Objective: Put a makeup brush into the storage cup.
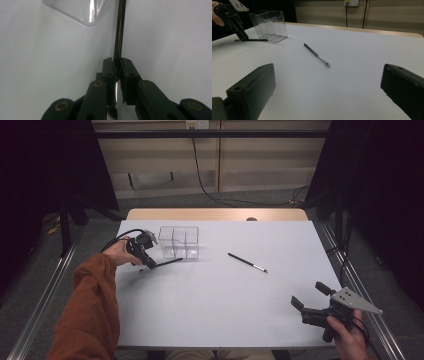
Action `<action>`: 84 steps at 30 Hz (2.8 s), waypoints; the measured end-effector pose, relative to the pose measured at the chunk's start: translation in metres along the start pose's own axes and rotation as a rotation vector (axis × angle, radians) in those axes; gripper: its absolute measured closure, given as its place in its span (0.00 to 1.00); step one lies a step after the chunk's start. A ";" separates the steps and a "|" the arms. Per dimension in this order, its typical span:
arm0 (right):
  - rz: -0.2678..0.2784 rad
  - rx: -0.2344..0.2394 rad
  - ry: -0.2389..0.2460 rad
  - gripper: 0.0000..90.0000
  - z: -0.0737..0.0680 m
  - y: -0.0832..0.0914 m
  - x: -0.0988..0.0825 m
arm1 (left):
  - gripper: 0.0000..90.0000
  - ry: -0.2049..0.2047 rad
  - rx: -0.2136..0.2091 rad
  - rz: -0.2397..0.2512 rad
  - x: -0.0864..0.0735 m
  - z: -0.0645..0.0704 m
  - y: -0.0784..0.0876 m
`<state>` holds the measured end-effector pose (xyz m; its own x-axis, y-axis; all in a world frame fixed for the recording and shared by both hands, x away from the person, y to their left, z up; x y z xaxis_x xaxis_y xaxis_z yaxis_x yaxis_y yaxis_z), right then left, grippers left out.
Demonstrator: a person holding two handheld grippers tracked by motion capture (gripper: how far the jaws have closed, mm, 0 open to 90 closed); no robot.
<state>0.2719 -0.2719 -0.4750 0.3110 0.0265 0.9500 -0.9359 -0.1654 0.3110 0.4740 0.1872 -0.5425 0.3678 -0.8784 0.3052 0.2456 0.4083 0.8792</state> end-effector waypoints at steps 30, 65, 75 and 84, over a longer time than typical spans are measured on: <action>0.002 0.005 0.004 0.00 -0.002 -0.001 0.001 | 0.93 0.034 -0.075 0.095 0.010 0.035 0.018; 0.002 0.007 0.008 0.00 -0.003 -0.002 0.001 | 0.93 0.026 -0.104 0.288 0.018 0.074 0.032; 0.004 0.009 0.012 0.00 -0.005 -0.002 0.001 | 0.93 0.009 -0.101 0.358 0.020 0.080 0.033; 0.023 0.025 0.024 0.00 -0.007 -0.001 0.004 | 0.93 -0.035 -0.098 0.386 0.026 0.095 0.026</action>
<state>0.2727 -0.2643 -0.4712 0.2848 0.0462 0.9575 -0.9384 -0.1907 0.2883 0.4049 0.1515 -0.4768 0.4193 -0.6633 0.6199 0.1807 0.7301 0.6590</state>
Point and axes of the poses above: each handheld gripper's, and its own axes: y roughly backward along the jaws, x roughly out of its top, z roughly to its right, the point moved 10 cm from there along -y, roughly forward along the jaws, and after that the axes turned 14 degrees about -x, right-handed, at the moved point
